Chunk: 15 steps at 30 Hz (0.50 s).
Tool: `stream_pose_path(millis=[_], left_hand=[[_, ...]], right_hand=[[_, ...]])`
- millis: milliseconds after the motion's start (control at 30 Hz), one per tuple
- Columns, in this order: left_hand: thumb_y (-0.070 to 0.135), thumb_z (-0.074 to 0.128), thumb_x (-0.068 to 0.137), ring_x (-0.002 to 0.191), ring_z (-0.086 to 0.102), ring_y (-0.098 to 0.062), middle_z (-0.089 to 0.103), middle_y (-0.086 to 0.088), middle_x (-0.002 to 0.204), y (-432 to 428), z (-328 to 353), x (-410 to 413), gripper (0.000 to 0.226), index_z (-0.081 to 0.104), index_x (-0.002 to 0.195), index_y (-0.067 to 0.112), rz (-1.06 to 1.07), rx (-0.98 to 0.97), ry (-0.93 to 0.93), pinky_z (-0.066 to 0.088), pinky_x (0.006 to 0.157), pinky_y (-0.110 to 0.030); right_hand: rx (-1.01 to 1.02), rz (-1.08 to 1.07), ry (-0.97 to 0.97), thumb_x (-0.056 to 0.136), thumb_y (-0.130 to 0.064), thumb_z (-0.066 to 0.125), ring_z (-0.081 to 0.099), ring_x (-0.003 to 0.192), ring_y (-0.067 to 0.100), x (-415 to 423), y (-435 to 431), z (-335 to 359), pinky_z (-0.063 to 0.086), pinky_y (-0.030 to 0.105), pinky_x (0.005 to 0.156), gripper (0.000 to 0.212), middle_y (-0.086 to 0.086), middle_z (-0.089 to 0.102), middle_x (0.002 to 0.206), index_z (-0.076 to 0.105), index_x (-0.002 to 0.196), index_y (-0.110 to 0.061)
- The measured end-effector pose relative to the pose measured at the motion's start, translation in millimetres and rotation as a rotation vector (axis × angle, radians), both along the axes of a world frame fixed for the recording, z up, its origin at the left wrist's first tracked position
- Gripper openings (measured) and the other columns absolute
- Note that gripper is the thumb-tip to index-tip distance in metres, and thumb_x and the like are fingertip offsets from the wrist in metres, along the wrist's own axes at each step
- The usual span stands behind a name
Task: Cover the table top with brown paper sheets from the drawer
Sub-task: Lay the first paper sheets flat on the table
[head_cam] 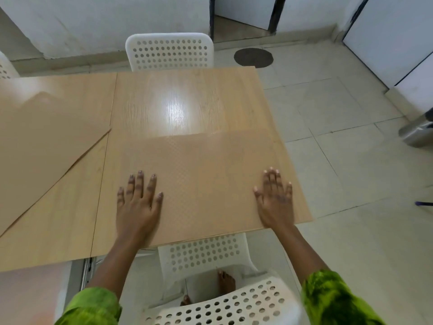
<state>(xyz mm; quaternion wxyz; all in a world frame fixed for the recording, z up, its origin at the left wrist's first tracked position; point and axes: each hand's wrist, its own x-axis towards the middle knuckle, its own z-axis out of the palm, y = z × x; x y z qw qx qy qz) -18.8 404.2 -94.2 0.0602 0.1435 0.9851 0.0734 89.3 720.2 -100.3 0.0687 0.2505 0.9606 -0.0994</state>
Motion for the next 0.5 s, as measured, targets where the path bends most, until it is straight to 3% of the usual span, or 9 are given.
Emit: stream_pose_path(millis=[267, 333, 433, 500], left_hand=[[0.059, -0.005, 0.084, 0.146, -0.011, -0.017, -0.010, 0.002, 0.159, 0.0, 5.9, -3.9, 0.069, -0.008, 0.147, 0.032, 0.027, -0.064, -0.082, -0.006, 0.118, -0.044], [0.054, 0.003, 0.091, 0.147, -0.009, -0.016, -0.007, 0.001, 0.159, 3.2, 14.6, -5.0, 0.065, -0.002, 0.149, 0.026, 0.077, -0.037, -0.136, -0.005, 0.118, -0.044], [0.037, 0.024, 0.100, 0.145, 0.015, -0.018, 0.020, -0.003, 0.157, 1.8, 38.2, 9.9, 0.052, 0.023, 0.148, 0.016, 0.177, 0.204, -0.076, 0.009, 0.117, -0.041], [0.026, 0.033, 0.099, 0.125, 0.048, -0.023, 0.054, -0.009, 0.136, -8.6, 57.4, 26.4, 0.039, 0.053, 0.129, 0.010, 0.312, 0.422, 0.021, 0.035, 0.103, -0.037]], right_hand=[[-0.062, 0.000, -0.038, 0.098, -0.043, 0.018, -0.008, 0.147, 0.017, -3.1, -6.5, 13.3, -0.007, 0.046, 0.117, 0.062, 0.003, -0.005, 0.160, 0.001, 0.150, -0.014], [-0.133, 0.005, 0.009, 0.099, -0.040, 0.021, -0.006, 0.147, 0.016, -8.1, -18.1, 23.2, -0.008, 0.044, 0.117, 0.059, 0.003, -0.001, 0.160, 0.004, 0.150, -0.015], [-0.364, 0.026, 0.188, 0.099, -0.028, 0.031, 0.016, 0.146, 0.017, -19.5, -55.8, 44.5, 0.007, 0.037, 0.118, 0.048, 0.006, 0.026, 0.155, 0.030, 0.145, -0.013], [-0.524, 0.066, 0.253, 0.097, -0.019, 0.038, 0.037, 0.135, 0.020, -24.9, -90.4, 58.1, 0.027, 0.030, 0.110, 0.040, 0.007, 0.047, 0.143, 0.048, 0.134, -0.010]])
